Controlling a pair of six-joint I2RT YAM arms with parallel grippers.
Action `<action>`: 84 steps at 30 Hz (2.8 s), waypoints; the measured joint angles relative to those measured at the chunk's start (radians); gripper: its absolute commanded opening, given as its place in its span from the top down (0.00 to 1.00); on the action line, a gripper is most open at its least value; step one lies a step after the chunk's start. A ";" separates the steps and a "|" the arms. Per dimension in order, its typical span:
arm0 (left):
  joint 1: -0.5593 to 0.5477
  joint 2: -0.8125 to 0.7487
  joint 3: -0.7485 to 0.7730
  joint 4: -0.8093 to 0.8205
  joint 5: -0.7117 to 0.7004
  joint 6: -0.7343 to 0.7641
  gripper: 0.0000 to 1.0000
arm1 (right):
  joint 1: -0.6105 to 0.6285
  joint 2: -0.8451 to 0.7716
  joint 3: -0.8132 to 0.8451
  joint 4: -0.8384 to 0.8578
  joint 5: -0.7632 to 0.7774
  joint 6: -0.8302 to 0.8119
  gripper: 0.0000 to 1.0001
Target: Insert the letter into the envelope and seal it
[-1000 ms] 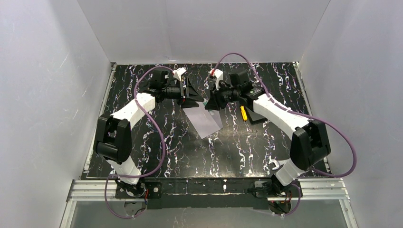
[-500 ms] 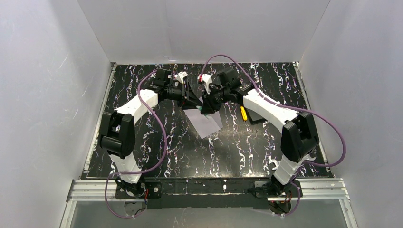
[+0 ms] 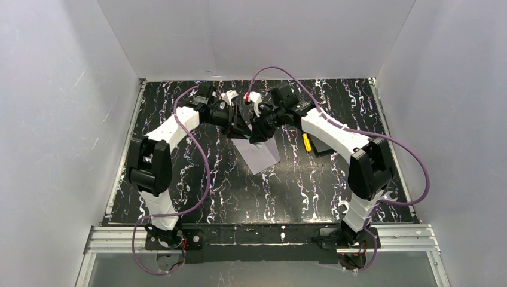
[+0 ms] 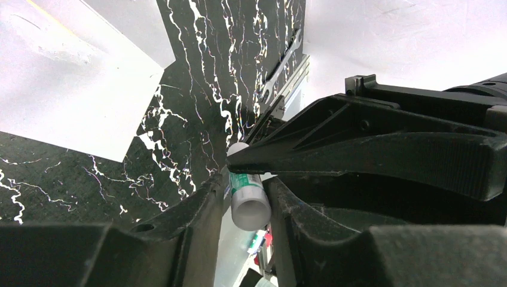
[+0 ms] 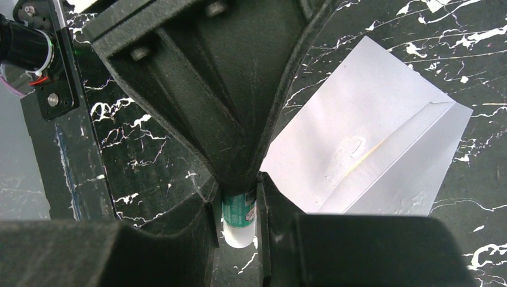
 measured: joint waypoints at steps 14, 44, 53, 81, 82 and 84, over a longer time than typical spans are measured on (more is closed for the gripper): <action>-0.002 0.022 0.056 -0.057 0.006 0.016 1.00 | -0.014 0.001 0.007 0.033 0.003 0.070 0.27; 0.066 -0.092 0.102 0.635 -0.079 -0.635 1.00 | -0.244 -0.079 -0.451 1.545 0.042 1.827 0.50; 0.072 -0.092 0.119 0.652 -0.070 -0.662 1.00 | -0.244 -0.037 -0.428 1.618 0.030 1.910 0.58; 0.156 -0.095 -0.014 0.694 0.018 -0.754 1.00 | -0.314 -0.044 -0.480 1.527 -0.120 1.796 0.99; 0.194 -0.096 -0.023 0.706 0.011 -0.763 1.00 | -0.350 -0.049 -0.501 1.547 -0.112 1.803 0.99; 0.262 -0.097 -0.040 0.742 -0.008 -0.790 1.00 | -0.417 -0.050 -0.535 1.587 -0.093 1.815 0.99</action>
